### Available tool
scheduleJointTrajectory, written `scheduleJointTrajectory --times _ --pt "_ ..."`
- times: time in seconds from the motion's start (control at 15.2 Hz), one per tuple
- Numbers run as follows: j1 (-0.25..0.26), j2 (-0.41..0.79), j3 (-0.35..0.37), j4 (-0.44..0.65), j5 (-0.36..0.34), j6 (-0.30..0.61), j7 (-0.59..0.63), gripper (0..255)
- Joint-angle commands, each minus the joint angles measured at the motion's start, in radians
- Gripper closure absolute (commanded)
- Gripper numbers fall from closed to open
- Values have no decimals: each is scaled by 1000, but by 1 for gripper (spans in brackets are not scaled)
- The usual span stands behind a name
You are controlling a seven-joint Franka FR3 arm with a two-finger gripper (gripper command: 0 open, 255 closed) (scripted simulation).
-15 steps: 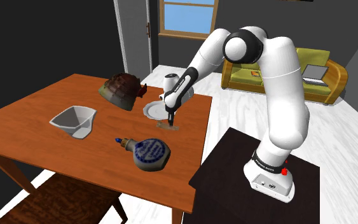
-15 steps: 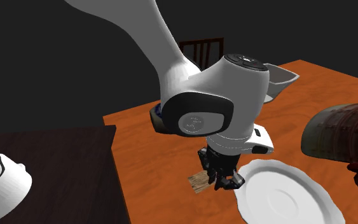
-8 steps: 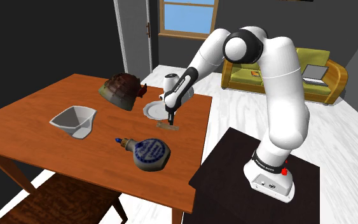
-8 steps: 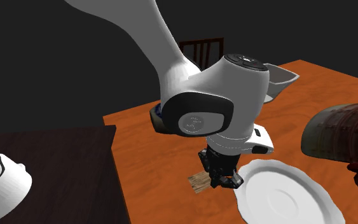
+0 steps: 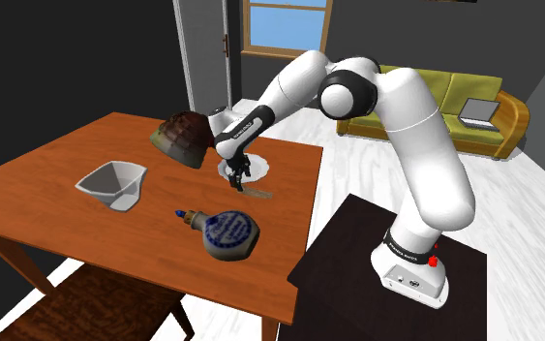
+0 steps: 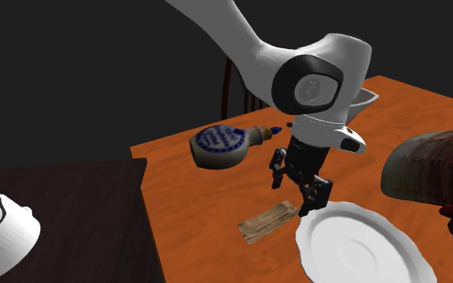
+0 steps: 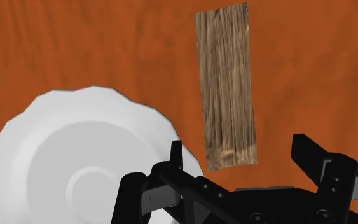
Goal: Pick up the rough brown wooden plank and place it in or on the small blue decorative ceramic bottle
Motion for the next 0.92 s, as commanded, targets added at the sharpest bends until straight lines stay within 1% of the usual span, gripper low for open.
scheduleJointTrajectory --times 0.0,0.4,0.86 --pt "18 33 -9 53 -3 -55 45 0" --pt "10 74 -10 26 -4 15 46 0" --pt "10 74 -10 26 -4 15 46 0"
